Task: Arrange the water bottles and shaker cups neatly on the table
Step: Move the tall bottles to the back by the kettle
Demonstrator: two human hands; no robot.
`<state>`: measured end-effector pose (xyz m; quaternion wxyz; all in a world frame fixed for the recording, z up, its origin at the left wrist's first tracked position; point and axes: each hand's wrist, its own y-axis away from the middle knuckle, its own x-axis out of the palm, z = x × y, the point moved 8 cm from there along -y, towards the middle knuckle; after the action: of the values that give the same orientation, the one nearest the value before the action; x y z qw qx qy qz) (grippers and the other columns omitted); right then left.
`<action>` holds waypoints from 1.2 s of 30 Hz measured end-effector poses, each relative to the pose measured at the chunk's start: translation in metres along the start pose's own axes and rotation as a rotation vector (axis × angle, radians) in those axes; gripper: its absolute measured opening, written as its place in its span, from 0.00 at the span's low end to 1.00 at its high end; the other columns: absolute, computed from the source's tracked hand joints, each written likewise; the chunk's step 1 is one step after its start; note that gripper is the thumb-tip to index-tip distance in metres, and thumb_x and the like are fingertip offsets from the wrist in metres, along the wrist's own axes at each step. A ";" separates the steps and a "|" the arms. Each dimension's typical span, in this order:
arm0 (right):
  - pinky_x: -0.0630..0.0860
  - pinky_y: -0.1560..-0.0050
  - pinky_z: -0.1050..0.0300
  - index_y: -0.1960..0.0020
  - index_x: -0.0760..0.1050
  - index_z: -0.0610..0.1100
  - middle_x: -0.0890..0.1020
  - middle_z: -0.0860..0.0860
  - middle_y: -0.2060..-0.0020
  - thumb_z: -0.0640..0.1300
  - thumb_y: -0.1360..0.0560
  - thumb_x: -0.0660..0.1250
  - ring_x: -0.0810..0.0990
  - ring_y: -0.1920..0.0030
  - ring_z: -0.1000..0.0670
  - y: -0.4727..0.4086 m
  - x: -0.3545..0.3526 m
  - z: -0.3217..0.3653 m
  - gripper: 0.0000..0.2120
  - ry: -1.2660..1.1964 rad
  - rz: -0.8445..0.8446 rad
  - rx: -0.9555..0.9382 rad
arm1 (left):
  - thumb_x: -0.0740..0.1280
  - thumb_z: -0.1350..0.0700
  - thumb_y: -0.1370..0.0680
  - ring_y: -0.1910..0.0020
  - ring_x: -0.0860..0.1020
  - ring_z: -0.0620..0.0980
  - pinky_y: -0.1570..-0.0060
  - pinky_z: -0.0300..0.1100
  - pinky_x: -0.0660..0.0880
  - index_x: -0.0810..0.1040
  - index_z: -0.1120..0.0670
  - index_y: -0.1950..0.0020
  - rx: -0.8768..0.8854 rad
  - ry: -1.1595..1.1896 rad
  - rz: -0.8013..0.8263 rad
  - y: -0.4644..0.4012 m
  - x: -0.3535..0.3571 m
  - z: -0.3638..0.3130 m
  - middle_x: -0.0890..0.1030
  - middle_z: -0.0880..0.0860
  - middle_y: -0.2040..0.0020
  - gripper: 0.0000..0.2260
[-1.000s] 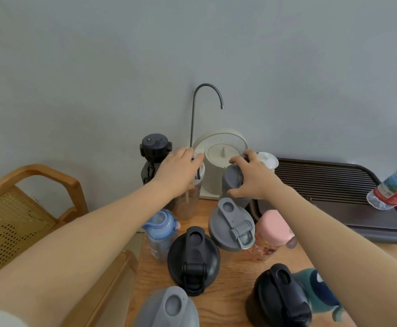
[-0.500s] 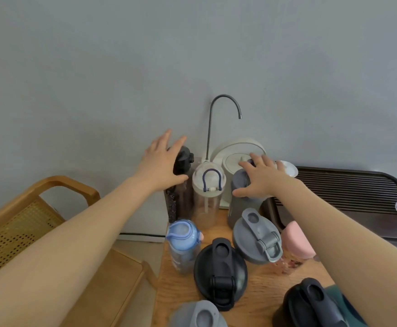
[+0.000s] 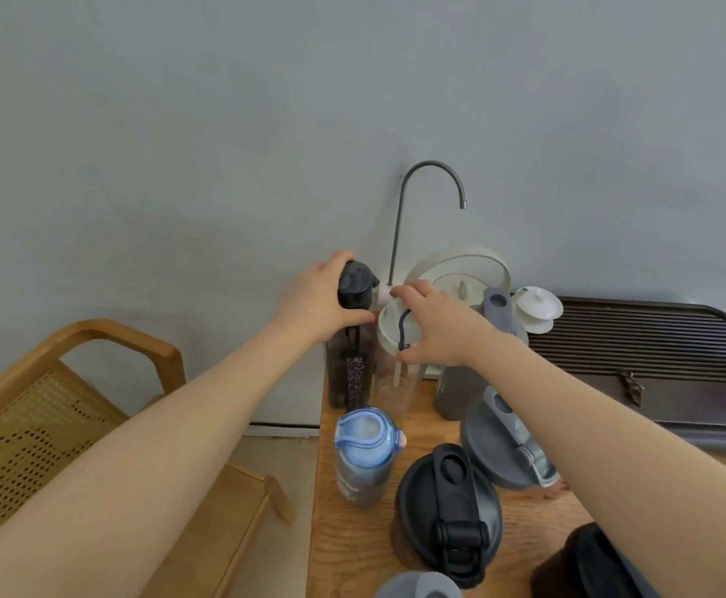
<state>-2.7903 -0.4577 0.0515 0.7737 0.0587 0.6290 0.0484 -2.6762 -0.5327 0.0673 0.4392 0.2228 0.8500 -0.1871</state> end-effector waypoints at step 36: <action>0.73 0.40 0.45 0.27 0.52 0.50 0.68 0.41 0.36 0.54 0.34 0.73 0.74 0.41 0.39 0.049 0.003 -0.085 0.43 -0.457 -0.152 0.328 | 0.71 0.43 0.31 0.39 0.71 0.59 0.50 0.50 0.74 0.59 0.47 0.28 0.330 -0.630 0.287 0.016 0.068 -0.081 0.66 0.54 0.32 0.35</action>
<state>-2.8725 -0.4066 0.0387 0.8770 0.1449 0.4403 -0.1266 -2.7560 -0.4638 0.0531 0.6587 0.3387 0.5920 -0.3175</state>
